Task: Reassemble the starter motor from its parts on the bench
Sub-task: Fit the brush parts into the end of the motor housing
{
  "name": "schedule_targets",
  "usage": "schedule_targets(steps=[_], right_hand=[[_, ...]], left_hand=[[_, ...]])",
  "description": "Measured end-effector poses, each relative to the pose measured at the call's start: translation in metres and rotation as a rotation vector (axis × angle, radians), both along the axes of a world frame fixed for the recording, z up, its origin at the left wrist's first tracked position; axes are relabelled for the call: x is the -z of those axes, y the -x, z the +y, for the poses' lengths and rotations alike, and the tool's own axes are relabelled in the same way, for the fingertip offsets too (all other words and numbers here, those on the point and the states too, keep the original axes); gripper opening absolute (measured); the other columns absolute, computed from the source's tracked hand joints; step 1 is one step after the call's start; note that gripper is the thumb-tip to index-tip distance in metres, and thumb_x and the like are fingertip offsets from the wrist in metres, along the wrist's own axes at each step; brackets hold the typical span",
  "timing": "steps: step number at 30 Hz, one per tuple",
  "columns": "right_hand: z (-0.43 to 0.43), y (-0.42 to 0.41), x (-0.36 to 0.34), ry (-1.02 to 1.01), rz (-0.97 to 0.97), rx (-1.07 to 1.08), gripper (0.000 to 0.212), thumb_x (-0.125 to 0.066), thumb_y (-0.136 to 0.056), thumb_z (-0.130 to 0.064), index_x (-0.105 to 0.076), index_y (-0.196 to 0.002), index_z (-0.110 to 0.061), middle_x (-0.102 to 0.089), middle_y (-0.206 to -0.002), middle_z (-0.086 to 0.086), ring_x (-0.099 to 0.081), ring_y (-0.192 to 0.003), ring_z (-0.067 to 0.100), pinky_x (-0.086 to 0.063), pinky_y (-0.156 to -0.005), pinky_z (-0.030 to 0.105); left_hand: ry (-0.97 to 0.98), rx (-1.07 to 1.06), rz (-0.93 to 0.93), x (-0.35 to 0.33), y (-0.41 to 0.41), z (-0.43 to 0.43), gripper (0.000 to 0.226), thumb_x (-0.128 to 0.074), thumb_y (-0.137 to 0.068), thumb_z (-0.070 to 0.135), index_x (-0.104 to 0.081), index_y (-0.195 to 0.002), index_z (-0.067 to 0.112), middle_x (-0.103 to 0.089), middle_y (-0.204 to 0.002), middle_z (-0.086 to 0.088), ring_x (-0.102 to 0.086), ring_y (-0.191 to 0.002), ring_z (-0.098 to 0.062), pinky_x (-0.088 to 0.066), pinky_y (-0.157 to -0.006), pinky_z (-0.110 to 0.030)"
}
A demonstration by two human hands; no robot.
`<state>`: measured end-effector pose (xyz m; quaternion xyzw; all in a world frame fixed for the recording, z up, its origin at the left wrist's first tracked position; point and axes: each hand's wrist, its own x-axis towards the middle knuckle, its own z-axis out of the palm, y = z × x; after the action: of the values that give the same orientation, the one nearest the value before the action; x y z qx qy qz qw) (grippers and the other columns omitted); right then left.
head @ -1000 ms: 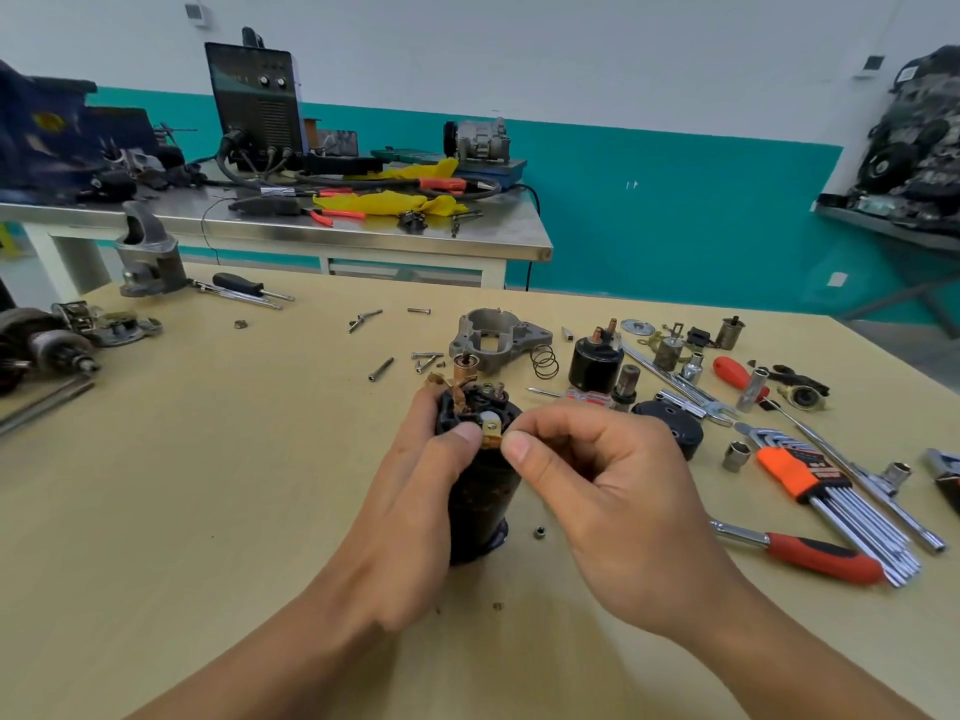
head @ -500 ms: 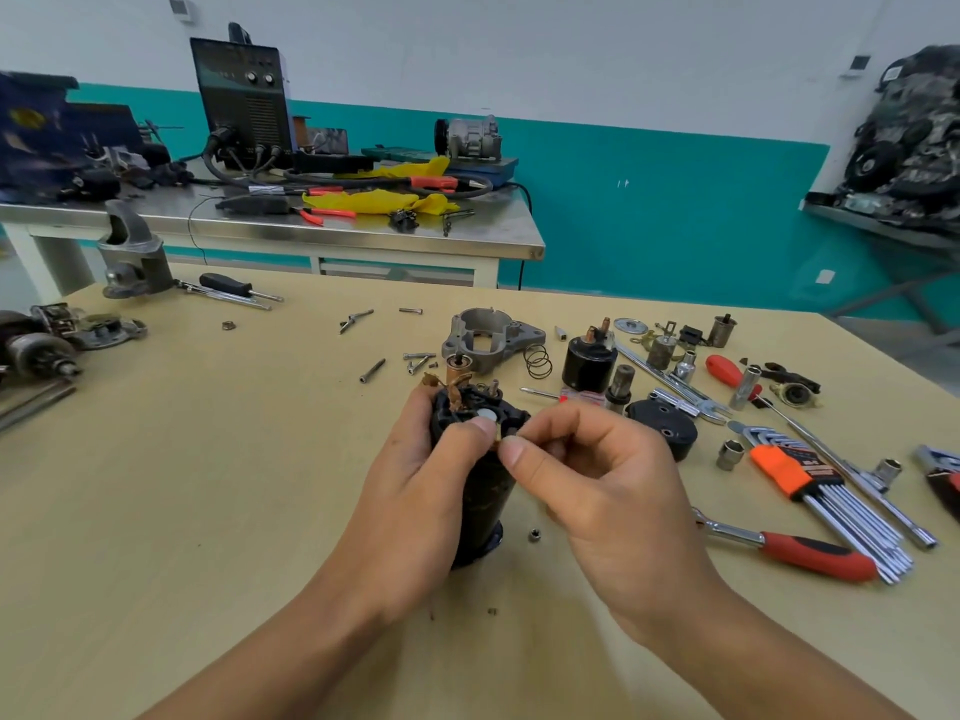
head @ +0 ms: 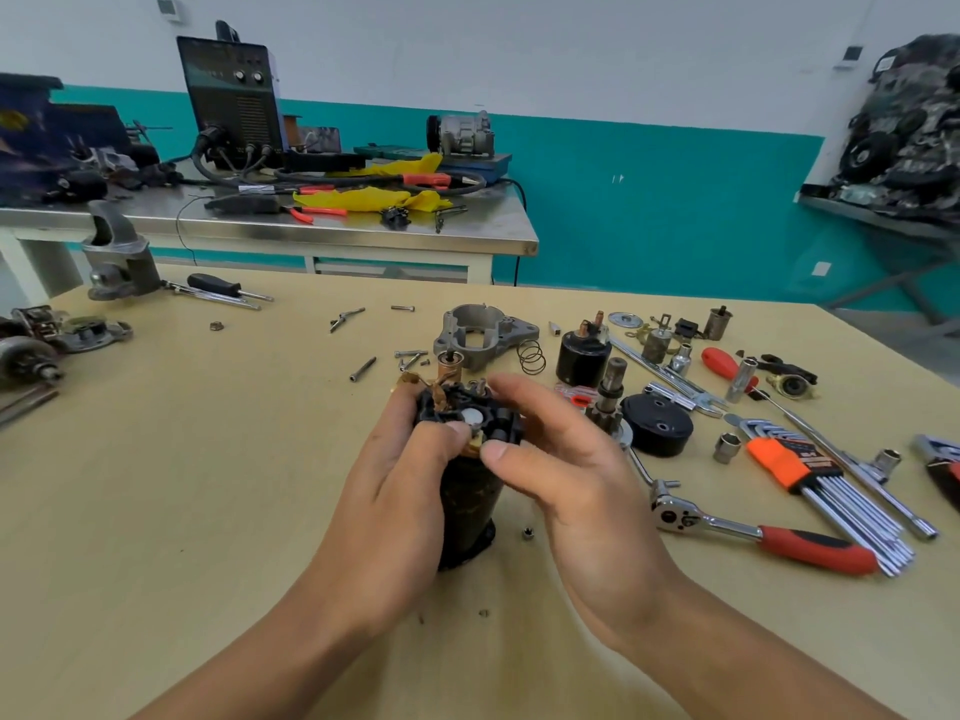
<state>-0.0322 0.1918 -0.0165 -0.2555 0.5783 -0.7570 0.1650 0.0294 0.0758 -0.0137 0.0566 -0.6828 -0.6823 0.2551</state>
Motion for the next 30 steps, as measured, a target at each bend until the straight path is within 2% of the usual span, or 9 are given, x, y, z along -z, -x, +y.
schedule_targets(steps=[2,5,9,13,18,21,25,28,30], right_hand=[[-0.005,0.0,-0.001,0.071,-0.085,-0.089,0.043,-0.064,-0.073,-0.014,-0.072,-0.111,-0.03,-0.075,-0.112,-0.006,-0.069,-0.105,0.007,-0.053,-0.078,0.013],[-0.01,0.001,0.001,0.109,-0.116,-0.128,0.049,-0.063,-0.072,-0.015,-0.068,-0.12,-0.025,-0.075,-0.113,0.0,-0.07,-0.105,0.01,-0.053,-0.078,0.015],[-0.009,0.002,0.002,0.154,-0.107,-0.157,0.046,-0.069,-0.066,-0.027,-0.073,-0.111,-0.031,-0.074,-0.113,0.001,-0.07,-0.104,0.011,-0.054,-0.077,0.016],[-0.007,0.006,0.003,0.14,-0.053,-0.16,0.043,-0.068,-0.07,-0.032,-0.072,-0.113,-0.031,-0.072,-0.119,0.003,-0.067,-0.112,0.015,-0.053,-0.084,0.02],[-0.006,0.008,0.006,0.08,0.011,-0.128,0.055,-0.06,-0.075,-0.04,-0.063,-0.127,-0.022,-0.071,-0.122,0.0,-0.064,-0.116,0.014,-0.051,-0.089,0.025],[-0.005,0.005,0.006,0.048,0.059,-0.113,0.053,-0.061,-0.078,-0.043,-0.061,-0.127,-0.027,-0.071,-0.122,-0.003,-0.064,-0.117,0.013,-0.051,-0.089,0.025],[-0.006,-0.001,0.01,-0.061,0.229,0.025,0.051,-0.078,-0.071,-0.045,-0.058,-0.118,-0.046,-0.069,-0.116,-0.022,-0.064,-0.11,-0.001,-0.052,-0.082,0.011],[-0.01,-0.002,0.017,-0.141,0.316,0.114,0.064,-0.087,-0.067,-0.04,-0.051,-0.118,-0.053,-0.064,-0.117,-0.031,-0.062,-0.11,-0.007,-0.052,-0.084,0.012],[-0.012,0.001,0.018,-0.169,0.344,0.151,0.065,-0.088,-0.068,-0.034,-0.05,-0.116,-0.055,-0.061,-0.116,-0.035,-0.059,-0.111,-0.011,-0.05,-0.085,0.01]], left_hand=[[-0.005,-0.006,-0.015,0.002,0.001,-0.002,0.029,-0.046,-0.077,0.034,-0.068,-0.081,0.052,-0.07,-0.079,0.024,-0.063,-0.07,0.012,-0.046,-0.047,-0.007],[0.005,0.021,-0.018,0.003,0.001,-0.004,0.027,-0.044,-0.077,0.034,-0.066,-0.092,0.036,-0.07,-0.087,0.008,-0.064,-0.074,0.002,-0.05,-0.052,-0.012],[0.024,0.047,-0.02,0.005,0.003,-0.005,0.029,-0.044,-0.08,0.038,-0.065,-0.101,0.038,-0.072,-0.096,0.01,-0.067,-0.091,-0.006,-0.056,-0.072,-0.022],[0.004,0.065,0.015,0.007,0.005,-0.008,0.028,-0.051,-0.078,0.043,-0.066,-0.102,0.04,-0.073,-0.101,0.011,-0.068,-0.097,-0.005,-0.052,-0.076,-0.023],[-0.05,0.115,0.013,0.013,0.008,-0.012,0.044,-0.051,-0.073,0.056,-0.068,-0.108,0.035,-0.073,-0.108,0.004,-0.069,-0.102,-0.01,-0.053,-0.081,-0.028],[-0.179,0.126,-0.027,0.011,0.008,-0.013,0.046,-0.049,-0.08,0.06,-0.075,-0.105,0.032,-0.076,-0.108,0.003,-0.071,-0.101,-0.008,-0.057,-0.076,-0.02],[-0.333,-0.036,-0.192,0.008,0.015,-0.017,0.056,-0.04,-0.094,0.067,-0.081,-0.088,0.03,-0.078,-0.102,-0.003,-0.073,-0.1,-0.019,-0.052,-0.092,-0.043],[-0.46,-0.105,-0.191,0.003,0.018,-0.025,0.062,-0.041,-0.102,0.053,-0.08,-0.077,0.012,-0.079,-0.089,-0.01,-0.076,-0.081,-0.021,-0.052,-0.08,-0.04],[-0.503,-0.123,-0.185,0.0,0.018,-0.031,0.053,-0.045,-0.103,0.048,-0.075,-0.085,0.008,-0.078,-0.085,-0.008,-0.076,-0.074,-0.021,-0.052,-0.075,-0.038]])
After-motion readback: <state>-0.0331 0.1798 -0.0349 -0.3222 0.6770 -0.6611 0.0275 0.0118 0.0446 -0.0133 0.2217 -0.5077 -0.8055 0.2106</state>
